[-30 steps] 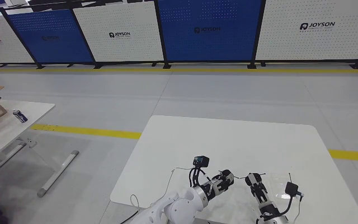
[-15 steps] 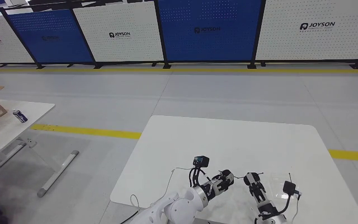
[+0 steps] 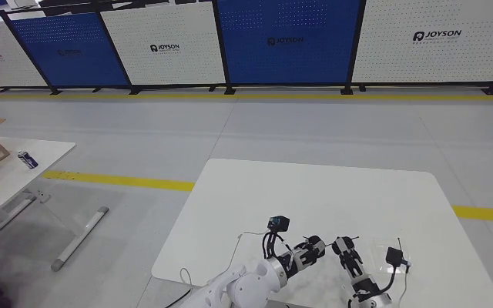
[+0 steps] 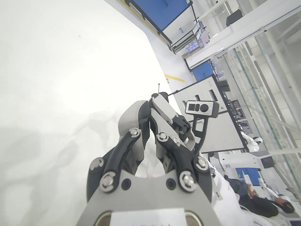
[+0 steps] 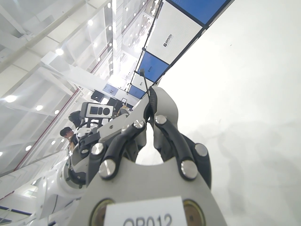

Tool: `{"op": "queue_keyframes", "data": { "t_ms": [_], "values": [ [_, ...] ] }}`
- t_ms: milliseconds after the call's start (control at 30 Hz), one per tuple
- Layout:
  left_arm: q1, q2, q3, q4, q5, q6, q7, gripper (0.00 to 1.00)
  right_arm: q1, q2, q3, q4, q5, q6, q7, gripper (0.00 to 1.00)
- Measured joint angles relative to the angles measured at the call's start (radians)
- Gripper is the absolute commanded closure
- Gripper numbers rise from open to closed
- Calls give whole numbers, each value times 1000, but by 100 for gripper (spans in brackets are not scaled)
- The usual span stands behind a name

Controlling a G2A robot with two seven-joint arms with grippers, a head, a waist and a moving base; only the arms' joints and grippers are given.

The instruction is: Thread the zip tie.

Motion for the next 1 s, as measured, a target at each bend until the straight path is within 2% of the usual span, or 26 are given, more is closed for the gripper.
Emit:
{"op": "queue_keyframes", "data": {
  "t_ms": [333,733,1000],
  "values": [
    [3,-4,-30,28,-133,-77,-10,100,-2,8,8,-24,43,0,47,100],
    [8,-5,-40,33,-148,-90,-9,100,-16,20,37,-44,123,0,87,100],
    [4,-5,-35,31,-111,-68,-9,100,-14,22,37,-40,113,0,80,100]
  ]
}}
